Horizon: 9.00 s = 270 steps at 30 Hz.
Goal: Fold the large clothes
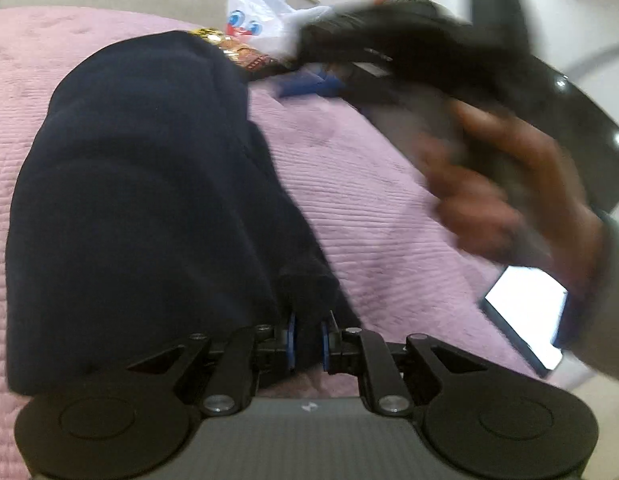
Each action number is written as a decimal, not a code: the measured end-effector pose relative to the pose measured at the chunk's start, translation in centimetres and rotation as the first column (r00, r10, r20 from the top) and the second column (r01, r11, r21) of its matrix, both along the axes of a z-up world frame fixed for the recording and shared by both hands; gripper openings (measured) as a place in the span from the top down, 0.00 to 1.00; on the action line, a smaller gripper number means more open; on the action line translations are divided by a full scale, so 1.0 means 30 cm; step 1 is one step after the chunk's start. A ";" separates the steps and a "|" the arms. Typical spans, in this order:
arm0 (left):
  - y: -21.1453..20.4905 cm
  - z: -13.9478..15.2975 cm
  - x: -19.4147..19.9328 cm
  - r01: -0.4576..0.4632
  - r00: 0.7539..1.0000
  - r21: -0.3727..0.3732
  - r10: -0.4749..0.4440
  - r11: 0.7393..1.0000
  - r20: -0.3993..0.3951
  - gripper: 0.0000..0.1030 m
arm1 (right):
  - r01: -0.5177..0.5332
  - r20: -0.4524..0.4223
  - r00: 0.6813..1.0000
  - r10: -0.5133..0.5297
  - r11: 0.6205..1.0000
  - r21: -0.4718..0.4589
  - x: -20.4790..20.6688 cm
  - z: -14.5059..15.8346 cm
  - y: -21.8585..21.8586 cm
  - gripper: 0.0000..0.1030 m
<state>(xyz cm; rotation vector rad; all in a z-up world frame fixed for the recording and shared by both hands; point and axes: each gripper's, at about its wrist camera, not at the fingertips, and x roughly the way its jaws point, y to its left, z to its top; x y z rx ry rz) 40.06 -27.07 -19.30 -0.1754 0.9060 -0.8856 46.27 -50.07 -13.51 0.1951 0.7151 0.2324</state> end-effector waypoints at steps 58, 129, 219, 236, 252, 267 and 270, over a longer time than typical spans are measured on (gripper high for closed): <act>0.143 -0.145 0.436 -0.031 0.995 -0.061 0.025 0.998 -0.093 0.97 | -0.148 -0.047 0.989 0.141 0.899 -0.412 0.313 -0.191 0.319 0.78; 0.275 -0.081 0.550 -0.185 0.944 0.102 0.206 0.977 -0.258 0.18 | 0.178 -0.248 0.944 -0.218 0.968 -0.174 -0.127 -0.241 0.097 0.21; 0.877 -0.063 -0.628 -0.386 0.917 -0.026 0.380 0.922 -0.118 0.90 | 0.048 -0.214 0.975 -0.066 0.995 -0.088 -1.135 -0.365 0.725 1.00; 0.763 -0.019 -0.655 -0.307 0.945 0.162 0.281 0.938 0.165 0.42 | 0.010 0.056 0.998 -0.015 0.996 0.092 -0.501 -0.159 0.659 0.86; 0.777 0.005 -0.691 -0.355 0.931 0.211 0.324 0.911 0.171 0.41 | 0.060 0.000 0.998 -0.060 0.998 -0.015 -0.773 -0.212 0.675 0.80; 0.782 0.208 -0.939 -0.436 0.892 0.214 0.388 0.874 0.232 0.48 | 0.155 -0.234 0.955 -0.181 0.980 -0.126 -1.248 -0.126 0.623 0.62; 0.772 0.316 -0.993 -0.456 0.868 0.185 0.389 0.871 0.308 0.48 | 0.184 -0.146 0.967 -0.209 0.969 -0.165 -1.296 -0.004 0.647 0.28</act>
